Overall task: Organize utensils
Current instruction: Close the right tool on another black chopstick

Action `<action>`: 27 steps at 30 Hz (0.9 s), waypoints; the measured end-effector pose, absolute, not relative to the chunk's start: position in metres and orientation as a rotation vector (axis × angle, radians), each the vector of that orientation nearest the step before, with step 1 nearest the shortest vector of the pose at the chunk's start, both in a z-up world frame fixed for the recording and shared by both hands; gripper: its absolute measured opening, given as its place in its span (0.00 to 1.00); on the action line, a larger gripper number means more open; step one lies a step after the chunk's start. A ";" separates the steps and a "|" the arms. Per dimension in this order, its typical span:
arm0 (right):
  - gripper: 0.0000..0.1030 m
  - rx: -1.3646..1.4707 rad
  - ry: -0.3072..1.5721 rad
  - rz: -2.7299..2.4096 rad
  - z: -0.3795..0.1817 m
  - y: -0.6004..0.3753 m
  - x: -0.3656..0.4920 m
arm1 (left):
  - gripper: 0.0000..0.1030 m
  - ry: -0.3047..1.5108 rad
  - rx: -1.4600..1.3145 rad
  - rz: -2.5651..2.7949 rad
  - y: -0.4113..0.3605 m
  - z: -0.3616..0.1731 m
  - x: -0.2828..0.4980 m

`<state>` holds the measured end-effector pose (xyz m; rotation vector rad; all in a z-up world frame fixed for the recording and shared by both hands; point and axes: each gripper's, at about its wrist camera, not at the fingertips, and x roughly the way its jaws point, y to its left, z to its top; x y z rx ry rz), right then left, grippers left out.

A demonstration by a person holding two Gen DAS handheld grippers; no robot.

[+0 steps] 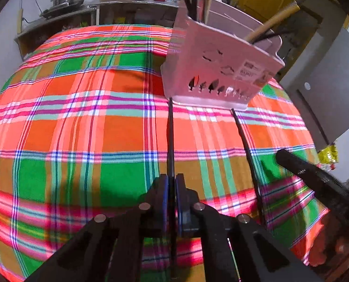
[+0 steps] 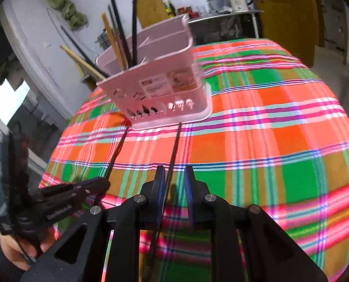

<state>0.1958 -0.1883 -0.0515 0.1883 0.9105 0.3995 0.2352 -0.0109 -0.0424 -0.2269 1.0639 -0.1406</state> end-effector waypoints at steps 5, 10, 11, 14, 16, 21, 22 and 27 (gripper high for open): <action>0.16 0.156 0.936 0.397 -0.062 -0.172 0.211 | 0.07 1.089 -0.209 -0.170 -0.015 -0.043 0.259; 0.16 0.110 0.974 0.381 -0.071 -0.160 0.222 | 0.07 1.105 -0.143 -0.191 -0.023 -0.048 0.270; 0.16 0.095 0.986 0.380 -0.074 -0.157 0.224 | 0.07 1.106 -0.139 -0.193 -0.024 -0.048 0.272; 0.16 0.072 0.985 0.373 -0.075 -0.151 0.226 | 0.07 1.108 -0.122 -0.200 -0.025 -0.048 0.277; 0.16 0.068 0.995 0.361 -0.075 -0.148 0.230 | 0.07 1.111 -0.106 -0.200 -0.029 -0.048 0.278; 0.15 0.024 1.011 0.358 -0.075 -0.140 0.234 | 0.07 1.094 -0.060 -0.189 -0.033 -0.048 0.271; 0.09 0.031 1.014 0.359 -0.075 -0.140 0.236 | 0.08 1.087 -0.043 -0.180 -0.036 -0.048 0.270; 0.05 0.060 1.037 0.377 -0.073 -0.147 0.236 | 0.05 1.092 -0.081 -0.167 -0.034 -0.047 0.272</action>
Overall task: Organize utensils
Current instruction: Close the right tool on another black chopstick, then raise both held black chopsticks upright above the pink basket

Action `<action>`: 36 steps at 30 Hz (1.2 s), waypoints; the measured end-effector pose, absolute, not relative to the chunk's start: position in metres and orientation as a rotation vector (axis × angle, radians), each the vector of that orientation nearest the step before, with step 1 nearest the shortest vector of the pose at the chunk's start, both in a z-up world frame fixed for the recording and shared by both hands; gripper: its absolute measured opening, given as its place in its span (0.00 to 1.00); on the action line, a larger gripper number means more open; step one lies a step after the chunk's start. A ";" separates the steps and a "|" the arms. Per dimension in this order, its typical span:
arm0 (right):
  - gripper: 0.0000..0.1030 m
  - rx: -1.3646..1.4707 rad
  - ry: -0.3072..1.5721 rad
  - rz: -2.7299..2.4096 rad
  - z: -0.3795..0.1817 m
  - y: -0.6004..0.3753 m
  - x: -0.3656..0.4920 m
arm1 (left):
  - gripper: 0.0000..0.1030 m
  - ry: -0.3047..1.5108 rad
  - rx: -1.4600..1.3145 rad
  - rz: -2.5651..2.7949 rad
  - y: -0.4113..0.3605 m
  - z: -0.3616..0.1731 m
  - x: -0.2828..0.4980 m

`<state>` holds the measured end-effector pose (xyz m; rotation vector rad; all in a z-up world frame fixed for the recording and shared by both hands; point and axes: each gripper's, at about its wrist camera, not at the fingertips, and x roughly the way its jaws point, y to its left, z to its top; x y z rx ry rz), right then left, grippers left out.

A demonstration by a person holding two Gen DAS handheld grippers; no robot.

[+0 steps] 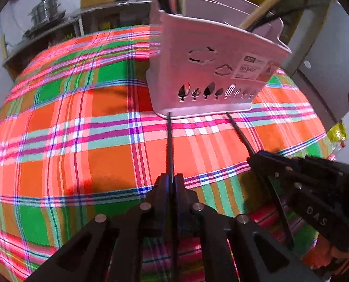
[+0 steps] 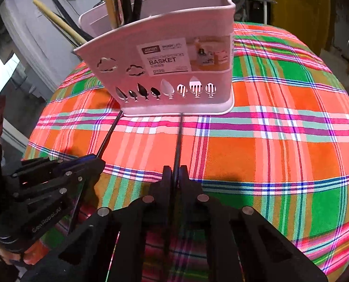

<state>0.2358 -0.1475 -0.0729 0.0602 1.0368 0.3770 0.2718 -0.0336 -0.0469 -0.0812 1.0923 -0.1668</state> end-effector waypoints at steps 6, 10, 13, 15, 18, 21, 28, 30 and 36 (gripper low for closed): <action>0.05 0.077 1.003 0.411 -0.057 -0.151 0.223 | 0.05 1.069 -0.137 -0.193 -0.023 -0.030 0.262; 0.05 0.077 0.970 0.428 -0.040 -0.154 0.213 | 0.05 1.031 -0.154 -0.216 -0.017 -0.009 0.251; 0.05 0.085 0.934 0.434 -0.023 -0.159 0.205 | 0.05 0.993 -0.163 -0.235 -0.013 0.013 0.244; 0.05 0.088 0.911 0.434 -0.013 -0.162 0.202 | 0.05 0.968 -0.170 -0.249 -0.011 0.026 0.240; 0.05 0.092 0.859 0.437 0.011 -0.163 0.195 | 0.05 0.932 -0.179 -0.267 -0.009 0.047 0.233; 0.05 0.095 0.814 0.437 0.030 -0.166 0.187 | 0.05 0.899 -0.178 -0.281 -0.011 0.065 0.227; 0.05 0.086 0.733 0.433 0.064 -0.167 0.175 | 0.05 0.833 -0.157 -0.322 -0.017 0.101 0.214; 0.05 0.086 0.723 0.435 0.069 -0.169 0.173 | 0.05 0.822 -0.154 -0.332 -0.017 0.108 0.212; 0.05 0.080 0.697 0.427 0.082 -0.168 0.166 | 0.05 0.813 -0.160 -0.338 -0.013 0.117 0.209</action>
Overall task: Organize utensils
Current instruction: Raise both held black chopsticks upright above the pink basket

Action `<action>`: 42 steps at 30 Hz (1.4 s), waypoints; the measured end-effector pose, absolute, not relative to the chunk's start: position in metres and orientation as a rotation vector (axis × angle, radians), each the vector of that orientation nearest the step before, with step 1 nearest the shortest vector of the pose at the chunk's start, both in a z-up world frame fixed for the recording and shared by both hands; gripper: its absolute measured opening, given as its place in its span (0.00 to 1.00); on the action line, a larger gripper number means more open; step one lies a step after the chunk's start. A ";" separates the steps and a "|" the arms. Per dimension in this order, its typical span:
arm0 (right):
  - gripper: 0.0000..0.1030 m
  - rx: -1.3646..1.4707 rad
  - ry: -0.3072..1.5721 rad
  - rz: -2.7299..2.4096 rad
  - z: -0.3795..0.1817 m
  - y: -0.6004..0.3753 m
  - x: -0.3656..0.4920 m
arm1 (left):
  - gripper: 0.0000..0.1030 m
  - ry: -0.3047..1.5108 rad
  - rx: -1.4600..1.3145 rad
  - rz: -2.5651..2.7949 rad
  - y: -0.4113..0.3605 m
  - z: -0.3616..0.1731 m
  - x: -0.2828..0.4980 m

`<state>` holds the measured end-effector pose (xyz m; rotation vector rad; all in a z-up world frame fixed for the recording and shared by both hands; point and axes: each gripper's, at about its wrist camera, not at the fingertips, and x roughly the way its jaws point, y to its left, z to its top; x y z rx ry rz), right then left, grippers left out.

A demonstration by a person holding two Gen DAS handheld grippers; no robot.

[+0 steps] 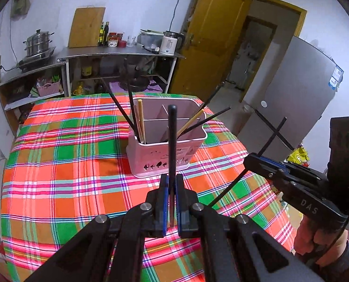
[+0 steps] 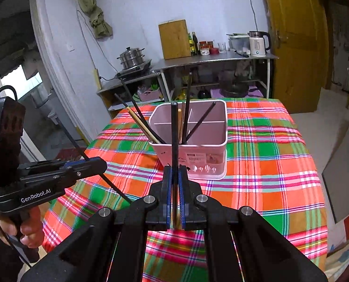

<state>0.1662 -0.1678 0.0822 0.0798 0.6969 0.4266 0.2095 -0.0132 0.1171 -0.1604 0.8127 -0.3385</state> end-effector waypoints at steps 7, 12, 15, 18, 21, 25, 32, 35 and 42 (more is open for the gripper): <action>0.05 0.068 0.683 0.425 0.090 -0.164 0.166 | 0.05 0.832 -0.168 -0.336 -0.006 0.120 0.215; 0.05 0.069 0.660 0.429 0.098 -0.160 0.170 | 0.05 0.810 -0.181 -0.340 -0.001 0.132 0.222; 0.05 0.069 0.632 0.437 0.108 -0.156 0.176 | 0.05 0.782 -0.178 -0.341 0.000 0.145 0.226; 0.05 0.070 0.607 0.446 0.120 -0.151 0.181 | 0.05 0.747 -0.171 -0.338 0.000 0.163 0.232; 0.05 0.071 0.567 0.454 0.134 -0.146 0.187 | 0.05 0.712 -0.162 -0.340 0.000 0.180 0.240; 0.05 0.077 0.527 0.456 0.151 -0.142 0.196 | 0.05 0.674 -0.161 -0.338 0.000 0.202 0.251; 0.05 0.105 0.477 0.439 0.165 -0.142 0.212 | 0.05 0.652 -0.154 -0.332 -0.003 0.216 0.271; 0.05 0.111 0.466 0.432 0.168 -0.141 0.220 | 0.05 0.649 -0.156 -0.323 -0.003 0.218 0.283; 0.05 0.090 0.467 0.406 0.161 -0.135 0.240 | 0.05 0.668 -0.164 -0.314 -0.004 0.205 0.310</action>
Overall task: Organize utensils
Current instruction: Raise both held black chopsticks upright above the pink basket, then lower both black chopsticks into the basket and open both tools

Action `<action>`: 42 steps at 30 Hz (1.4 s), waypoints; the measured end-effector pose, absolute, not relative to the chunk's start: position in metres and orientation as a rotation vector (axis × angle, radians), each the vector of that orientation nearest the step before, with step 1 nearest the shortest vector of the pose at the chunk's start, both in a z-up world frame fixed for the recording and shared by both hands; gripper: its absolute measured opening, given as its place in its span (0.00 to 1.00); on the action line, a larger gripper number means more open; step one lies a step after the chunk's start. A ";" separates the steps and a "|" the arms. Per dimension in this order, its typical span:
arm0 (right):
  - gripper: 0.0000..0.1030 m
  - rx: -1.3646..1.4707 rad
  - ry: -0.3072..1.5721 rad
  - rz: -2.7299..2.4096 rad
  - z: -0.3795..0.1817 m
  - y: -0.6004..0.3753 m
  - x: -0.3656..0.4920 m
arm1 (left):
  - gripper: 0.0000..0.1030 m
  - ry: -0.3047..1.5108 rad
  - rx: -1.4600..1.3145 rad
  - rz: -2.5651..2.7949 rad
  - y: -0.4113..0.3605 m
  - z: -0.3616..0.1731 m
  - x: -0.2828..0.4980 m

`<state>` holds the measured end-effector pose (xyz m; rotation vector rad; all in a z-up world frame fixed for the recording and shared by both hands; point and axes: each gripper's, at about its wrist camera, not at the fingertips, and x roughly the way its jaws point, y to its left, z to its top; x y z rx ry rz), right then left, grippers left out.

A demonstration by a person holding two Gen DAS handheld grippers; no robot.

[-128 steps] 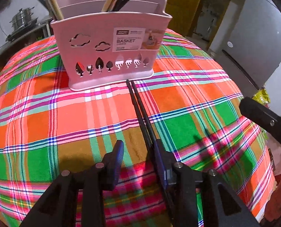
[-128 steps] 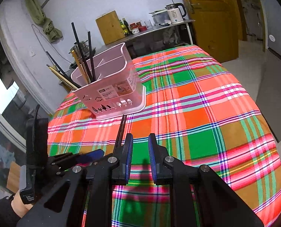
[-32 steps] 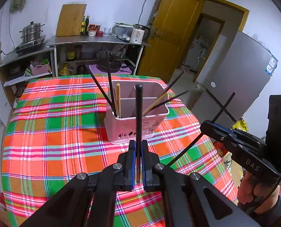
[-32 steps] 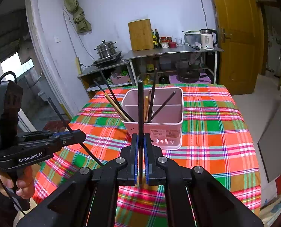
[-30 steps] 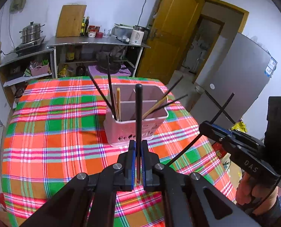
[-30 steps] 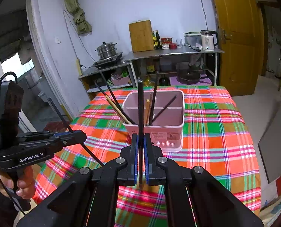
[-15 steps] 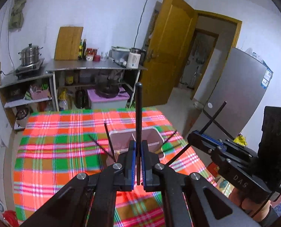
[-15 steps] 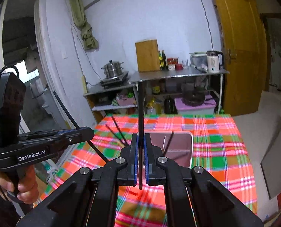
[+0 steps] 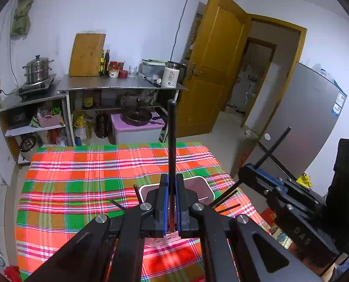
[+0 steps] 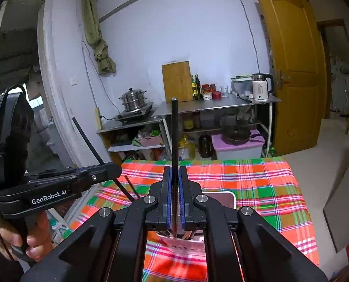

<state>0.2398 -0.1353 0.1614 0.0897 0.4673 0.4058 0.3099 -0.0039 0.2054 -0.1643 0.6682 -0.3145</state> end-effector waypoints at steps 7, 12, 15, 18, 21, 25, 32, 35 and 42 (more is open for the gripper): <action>0.05 0.079 0.508 0.392 0.141 -0.127 0.258 | 0.05 0.710 -0.150 -0.313 -0.007 0.181 0.332; 0.05 0.069 0.533 0.386 0.130 -0.121 0.270 | 0.05 0.737 -0.145 -0.319 -0.009 0.167 0.344; 0.05 0.058 0.554 0.382 0.123 -0.119 0.277 | 0.05 0.760 -0.140 -0.322 -0.010 0.157 0.350; 0.05 0.048 0.578 0.377 0.115 -0.118 0.282 | 0.05 0.779 -0.129 -0.316 -0.012 0.148 0.354; 0.05 0.037 0.601 0.385 0.110 -0.115 0.285 | 0.05 0.795 -0.128 -0.321 -0.012 0.142 0.356; 0.06 0.044 0.615 0.396 0.106 -0.115 0.286 | 0.05 0.795 -0.134 -0.334 -0.009 0.138 0.355; 0.15 0.056 0.584 0.395 0.114 -0.122 0.279 | 0.10 0.771 -0.168 -0.322 0.001 0.145 0.346; 0.15 0.056 0.566 0.392 0.121 -0.125 0.273 | 0.10 0.755 -0.177 -0.316 0.005 0.151 0.339; 0.16 0.057 0.523 0.391 0.139 -0.134 0.251 | 0.16 0.698 -0.181 -0.318 0.010 0.173 0.313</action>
